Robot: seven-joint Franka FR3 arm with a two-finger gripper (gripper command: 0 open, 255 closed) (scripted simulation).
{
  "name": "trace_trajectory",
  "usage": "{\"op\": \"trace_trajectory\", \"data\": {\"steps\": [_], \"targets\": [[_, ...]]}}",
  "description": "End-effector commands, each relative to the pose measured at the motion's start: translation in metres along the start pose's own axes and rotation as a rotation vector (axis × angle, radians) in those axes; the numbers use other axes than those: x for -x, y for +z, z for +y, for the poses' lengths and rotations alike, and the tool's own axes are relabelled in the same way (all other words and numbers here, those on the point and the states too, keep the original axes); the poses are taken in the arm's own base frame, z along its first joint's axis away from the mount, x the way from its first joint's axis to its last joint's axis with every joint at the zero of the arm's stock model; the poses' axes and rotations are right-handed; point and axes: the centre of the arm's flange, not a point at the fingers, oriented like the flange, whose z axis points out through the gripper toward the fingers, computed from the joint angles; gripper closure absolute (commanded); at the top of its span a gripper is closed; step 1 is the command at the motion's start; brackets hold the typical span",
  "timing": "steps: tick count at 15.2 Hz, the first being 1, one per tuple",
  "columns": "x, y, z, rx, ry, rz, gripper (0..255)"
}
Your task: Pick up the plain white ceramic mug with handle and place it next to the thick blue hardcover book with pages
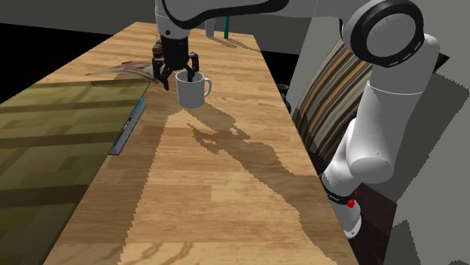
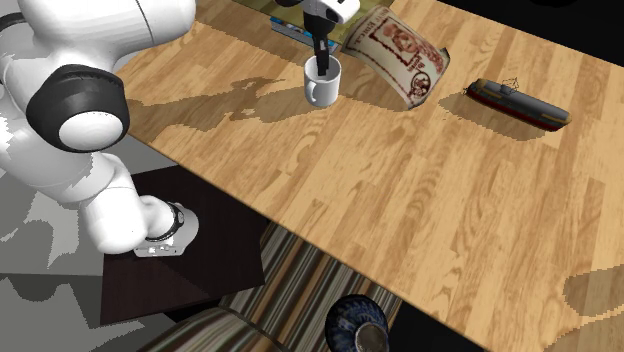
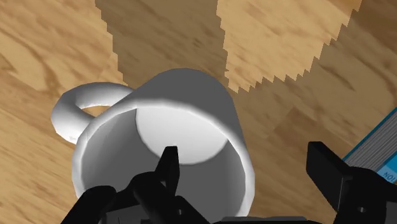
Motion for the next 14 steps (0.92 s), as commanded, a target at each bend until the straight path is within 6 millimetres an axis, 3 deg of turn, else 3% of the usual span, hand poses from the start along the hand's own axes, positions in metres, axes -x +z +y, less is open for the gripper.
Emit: {"op": "trace_trajectory", "data": {"steps": [1, 2, 6, 14], "targets": [[0.0, 0.0, 0.0, 0.0, 0.0, 0.0, 0], [0.0, 0.0, 0.0, 0.0, 0.0, 0.0, 0], [0.0, -0.05, 0.0, 0.0, 0.0, 0.0, 0], [0.0, -0.05, 0.0, 0.0, 0.0, 0.0, 0]]}}
